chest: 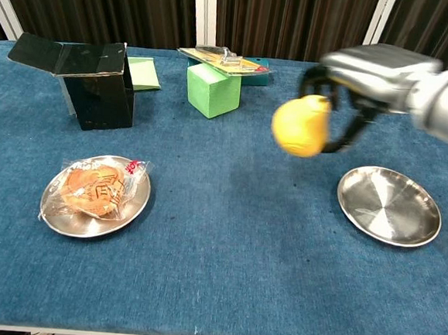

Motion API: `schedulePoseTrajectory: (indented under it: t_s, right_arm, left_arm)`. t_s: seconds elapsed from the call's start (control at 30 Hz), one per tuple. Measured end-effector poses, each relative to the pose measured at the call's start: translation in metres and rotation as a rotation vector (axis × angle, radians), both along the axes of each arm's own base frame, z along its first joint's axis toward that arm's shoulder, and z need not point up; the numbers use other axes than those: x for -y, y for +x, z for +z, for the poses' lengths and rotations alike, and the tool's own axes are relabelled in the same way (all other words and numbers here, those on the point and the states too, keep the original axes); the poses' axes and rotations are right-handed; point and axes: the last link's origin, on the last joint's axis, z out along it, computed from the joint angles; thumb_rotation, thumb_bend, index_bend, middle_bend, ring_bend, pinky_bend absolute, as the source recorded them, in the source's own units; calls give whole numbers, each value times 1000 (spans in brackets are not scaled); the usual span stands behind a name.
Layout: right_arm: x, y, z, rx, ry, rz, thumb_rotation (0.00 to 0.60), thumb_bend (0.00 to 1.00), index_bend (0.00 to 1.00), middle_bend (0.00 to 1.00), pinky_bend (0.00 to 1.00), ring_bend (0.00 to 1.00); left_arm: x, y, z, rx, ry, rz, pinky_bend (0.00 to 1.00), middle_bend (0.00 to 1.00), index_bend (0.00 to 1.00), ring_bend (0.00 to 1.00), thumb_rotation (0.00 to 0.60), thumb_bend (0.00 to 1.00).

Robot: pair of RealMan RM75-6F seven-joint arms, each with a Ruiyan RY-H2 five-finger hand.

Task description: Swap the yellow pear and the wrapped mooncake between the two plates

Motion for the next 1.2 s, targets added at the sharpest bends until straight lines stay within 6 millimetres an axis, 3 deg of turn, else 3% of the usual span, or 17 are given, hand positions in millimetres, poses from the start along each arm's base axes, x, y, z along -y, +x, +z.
schedulePoseTrajectory:
  t_s: [0.13, 0.3, 0.4, 0.5, 0.6, 0.73, 0.97, 1.07, 1.2]
  right_arm:
    - [9, 31, -36, -12, 18, -30, 600, 319, 585, 528, 552, 506]
    - [15, 51, -68, -36, 30, -62, 600, 319, 462, 486, 551, 430]
    - [18, 53, -75, -62, 24, -66, 600, 319, 309, 387, 536, 370]
    - [17, 51, -75, -66, 35, -79, 600, 319, 50, 244, 466, 250]
    - [16, 48, -71, -64, 53, -88, 597, 319, 0, 136, 425, 170]
    - [10, 43, -59, -58, 61, -92, 531, 304, 0, 68, 404, 130]
    - [-15, 19, -15, -36, 6, -35, 520, 301, 0, 1, 257, 24]
    - [-36, -8, 16, -43, -64, 10, 515, 302, 0, 0, 120, 0]
    - [-80, -62, 62, -38, -176, 23, 517, 302, 0, 0, 59, 0]
  left_arm:
    - [-2, -1, 1, 5, -1, 7, 30, 0, 54, 0, 600, 91]
    - [-2, -2, 3, 12, 2, 8, 30, 0, 54, 0, 600, 90]
    - [-1, -2, 4, 13, 2, 10, 30, 0, 54, 0, 600, 91]
    - [-1, -1, 3, 13, -2, 5, 30, 0, 54, 0, 600, 90]
    - [0, 0, 1, 13, -12, -1, 30, 0, 54, 0, 600, 81]
    - [1, 3, -3, 16, -39, -20, 30, 0, 54, 0, 600, 74]
    - [2, 24, -20, 81, -161, -159, 48, 0, 54, 0, 600, 75]
    - [-1, 43, -36, 126, -228, -264, 72, 0, 54, 0, 600, 82]
    - [-7, 74, -66, 250, -300, -334, 83, 9, 54, 0, 600, 124]
